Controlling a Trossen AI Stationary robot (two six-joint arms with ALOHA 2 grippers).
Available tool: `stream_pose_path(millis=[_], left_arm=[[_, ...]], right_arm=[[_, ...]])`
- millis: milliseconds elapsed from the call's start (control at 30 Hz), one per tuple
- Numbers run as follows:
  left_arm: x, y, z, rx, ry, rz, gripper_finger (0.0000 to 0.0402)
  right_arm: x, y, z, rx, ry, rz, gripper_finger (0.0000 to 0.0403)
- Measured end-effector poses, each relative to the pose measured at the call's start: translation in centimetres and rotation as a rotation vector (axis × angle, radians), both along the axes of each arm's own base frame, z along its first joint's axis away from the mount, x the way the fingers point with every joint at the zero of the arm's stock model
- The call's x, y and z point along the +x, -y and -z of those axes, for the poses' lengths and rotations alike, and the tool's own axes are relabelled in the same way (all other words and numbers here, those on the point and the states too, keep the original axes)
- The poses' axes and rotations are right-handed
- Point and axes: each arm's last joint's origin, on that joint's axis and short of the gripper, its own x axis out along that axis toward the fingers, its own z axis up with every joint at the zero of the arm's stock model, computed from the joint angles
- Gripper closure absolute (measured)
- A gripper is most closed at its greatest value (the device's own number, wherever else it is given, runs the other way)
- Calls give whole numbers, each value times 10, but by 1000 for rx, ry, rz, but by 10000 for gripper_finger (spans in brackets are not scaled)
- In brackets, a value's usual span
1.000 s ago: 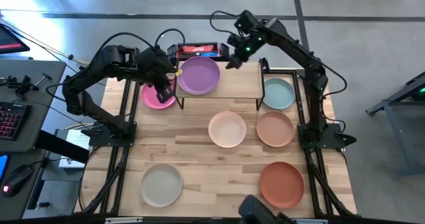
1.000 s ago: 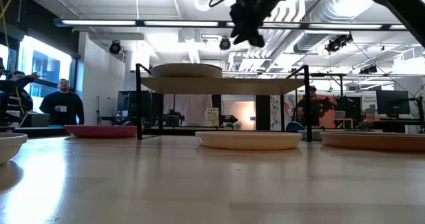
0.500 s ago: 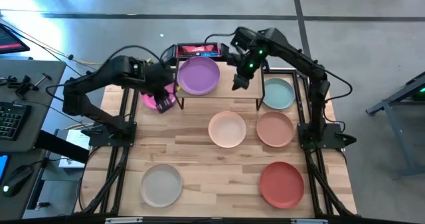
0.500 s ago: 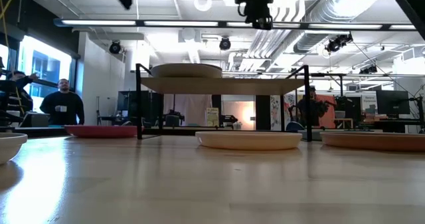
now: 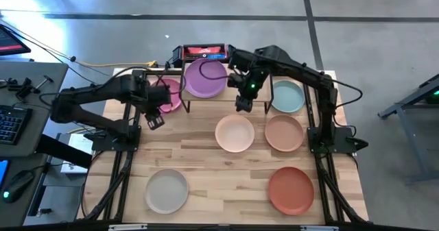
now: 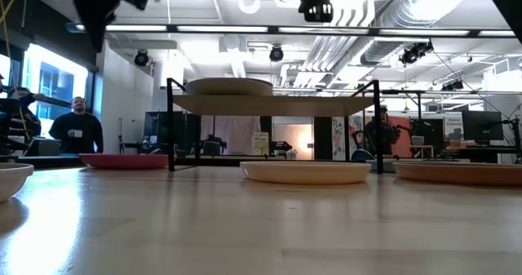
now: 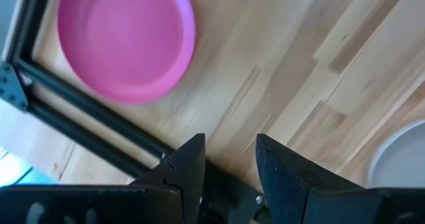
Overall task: Place and stack plates onto a shelf
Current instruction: Stack the pink plate on top of the purple plate on the shelf
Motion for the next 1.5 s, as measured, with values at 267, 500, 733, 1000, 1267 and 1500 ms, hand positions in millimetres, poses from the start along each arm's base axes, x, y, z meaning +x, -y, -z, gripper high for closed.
stream_pose_path(millis=[267, 500, 733, 1000, 1267, 1500], left_arm=[[-10, 1, 43, -13, -107, -1, 280], [-14, 1, 81, 17, -193, 50, 280], [-15, -2, 105, 100, -240, 181, 280], [-7, -4, 112, 138, -175, 254, 280], [-6, -3, 112, 122, -115, 63, 280], [-14, -11, 111, 114, -98, -220, 280]], right_arm=[[5, -22, 1, -75, -26, -23, 318], [7, -30, 1, -76, -22, -46, 318], [9, -30, 1, -75, -23, -8, 318], [9, -30, 1, -77, -21, -7, 318], [9, -28, 2, -150, -37, 19, 318], [9, -27, 2, -157, -37, 21, 318]])
